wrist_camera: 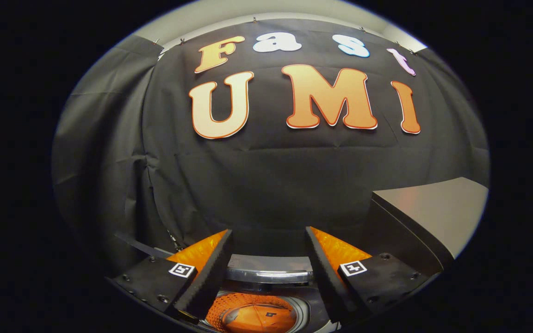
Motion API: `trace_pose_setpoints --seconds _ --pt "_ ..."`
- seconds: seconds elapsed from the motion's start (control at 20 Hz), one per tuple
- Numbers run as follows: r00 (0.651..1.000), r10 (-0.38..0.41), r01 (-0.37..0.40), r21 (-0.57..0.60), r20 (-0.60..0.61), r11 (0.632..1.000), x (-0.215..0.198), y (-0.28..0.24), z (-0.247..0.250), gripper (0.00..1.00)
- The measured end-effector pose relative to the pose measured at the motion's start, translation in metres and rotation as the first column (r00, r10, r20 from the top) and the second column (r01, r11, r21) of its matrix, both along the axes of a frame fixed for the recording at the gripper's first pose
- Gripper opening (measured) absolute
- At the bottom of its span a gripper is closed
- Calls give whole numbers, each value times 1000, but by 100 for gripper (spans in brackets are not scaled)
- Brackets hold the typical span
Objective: Put the clothes into the washing machine and then close the washing machine lid.
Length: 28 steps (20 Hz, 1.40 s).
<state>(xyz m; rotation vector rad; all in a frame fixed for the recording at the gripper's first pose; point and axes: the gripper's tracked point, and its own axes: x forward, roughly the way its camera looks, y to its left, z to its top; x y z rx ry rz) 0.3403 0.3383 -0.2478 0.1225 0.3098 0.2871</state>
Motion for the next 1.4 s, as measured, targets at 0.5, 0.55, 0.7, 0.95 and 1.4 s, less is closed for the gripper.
trace_pose_setpoints --seconds 0.5,0.55,0.7,0.95,1.4 --pt "998 -3 3 5 -65 1000 -46 -15 -60 100" --pt "998 -6 5 -9 -64 1000 -45 -16 -61 100" --pt "999 11 -13 -36 -48 999 -47 -14 -55 100" --pt "998 17 -18 -20 -56 1000 -49 -9 -43 100" --pt "996 52 -48 -49 72 998 -63 -9 62 100"
